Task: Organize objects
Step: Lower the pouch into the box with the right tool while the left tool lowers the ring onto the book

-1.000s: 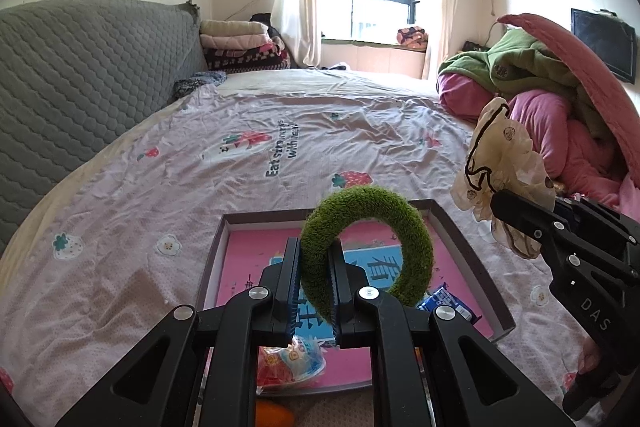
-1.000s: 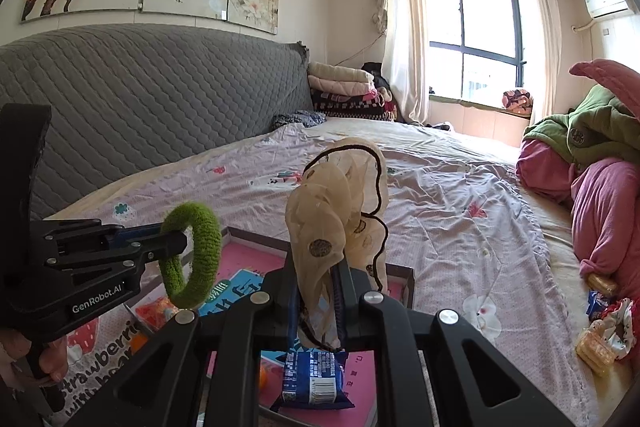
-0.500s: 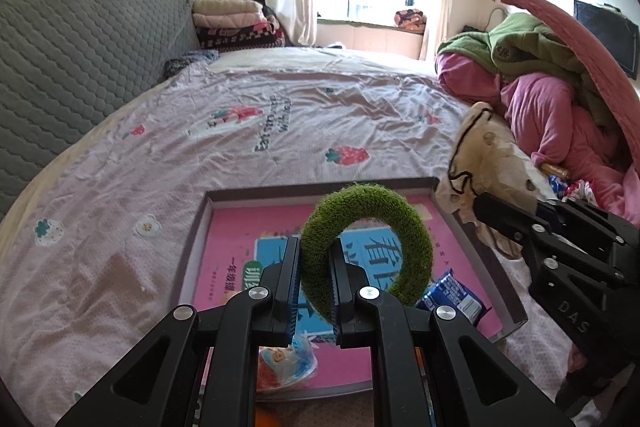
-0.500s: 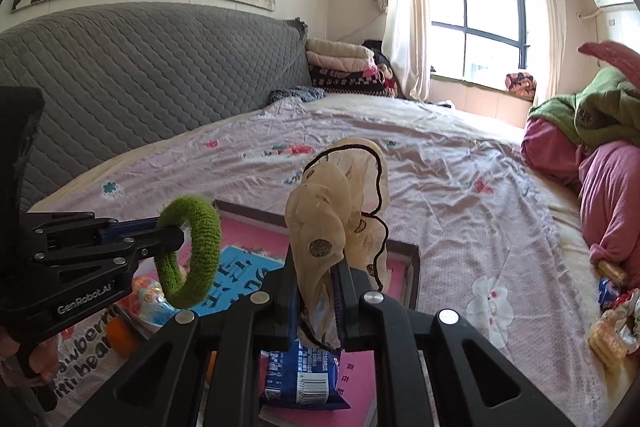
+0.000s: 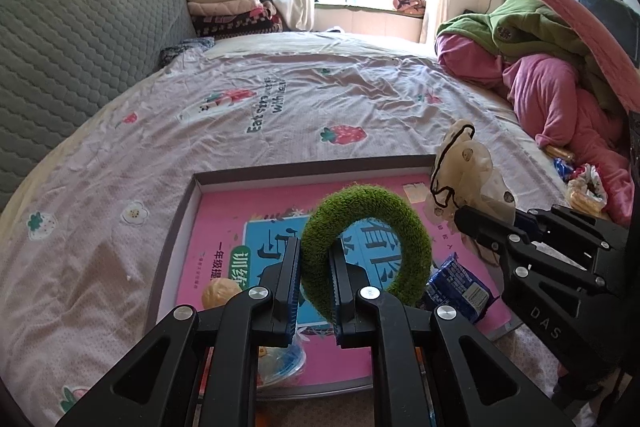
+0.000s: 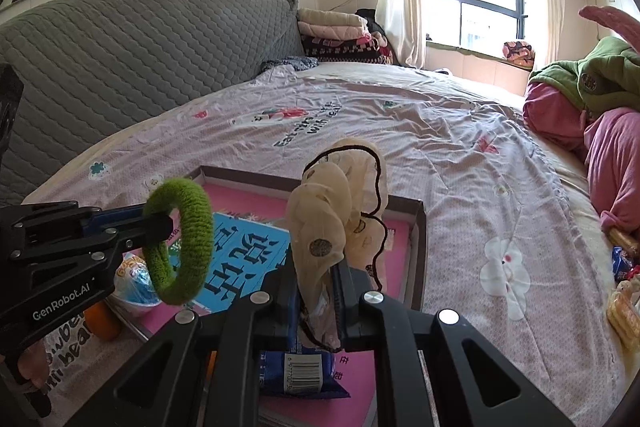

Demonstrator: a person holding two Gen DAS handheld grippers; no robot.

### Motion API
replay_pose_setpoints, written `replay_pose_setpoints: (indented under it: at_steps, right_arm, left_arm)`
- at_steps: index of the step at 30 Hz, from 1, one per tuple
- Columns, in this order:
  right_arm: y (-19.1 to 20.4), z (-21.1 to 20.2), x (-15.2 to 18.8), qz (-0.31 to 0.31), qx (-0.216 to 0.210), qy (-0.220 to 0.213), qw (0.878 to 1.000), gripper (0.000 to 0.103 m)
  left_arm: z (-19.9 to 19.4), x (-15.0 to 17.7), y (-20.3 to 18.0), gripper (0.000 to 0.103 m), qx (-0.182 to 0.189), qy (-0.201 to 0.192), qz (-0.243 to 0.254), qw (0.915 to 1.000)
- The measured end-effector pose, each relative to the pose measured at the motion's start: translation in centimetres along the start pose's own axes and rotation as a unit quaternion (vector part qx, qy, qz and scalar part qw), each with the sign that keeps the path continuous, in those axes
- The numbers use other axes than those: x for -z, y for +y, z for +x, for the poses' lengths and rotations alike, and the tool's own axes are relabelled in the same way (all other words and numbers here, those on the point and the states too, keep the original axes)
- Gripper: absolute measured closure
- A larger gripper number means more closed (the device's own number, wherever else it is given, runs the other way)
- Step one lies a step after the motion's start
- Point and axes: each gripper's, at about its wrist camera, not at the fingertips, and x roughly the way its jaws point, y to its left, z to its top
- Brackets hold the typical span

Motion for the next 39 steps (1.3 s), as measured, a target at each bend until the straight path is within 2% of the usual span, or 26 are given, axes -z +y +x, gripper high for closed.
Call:
replay_pose_setpoints:
  at_steps: [18, 24, 31, 39]
  right_arm:
    - [0.1, 1.8, 1.3, 0.001, 0.013, 0.037, 0.999, 0.088]
    - [-0.1, 2.2, 1.5, 0.008, 0.018, 0.053, 0.998, 0.081]
    - [0.0, 2.2, 1.3, 0.013, 0.008, 0.061, 0.998, 0.066]
    - [0.2, 1.8, 1.0, 0.006, 0.028, 0.051, 0.998, 0.060]
  left_arm:
    - [1.7, 0.4, -0.2, 0.089, -0.002, 0.024, -0.001, 0.9997]
    - [2.3, 0.5, -0.1, 0.089, -0.005, 0.033, -0.005, 0.9994]
    - [2.9, 0.8, 0.1, 0.089, -0.006, 0.042, -0.009, 0.9990]
    - [3.5, 0.7, 0.4, 0.089, -0.012, 0.047, -0.014, 0.9987]
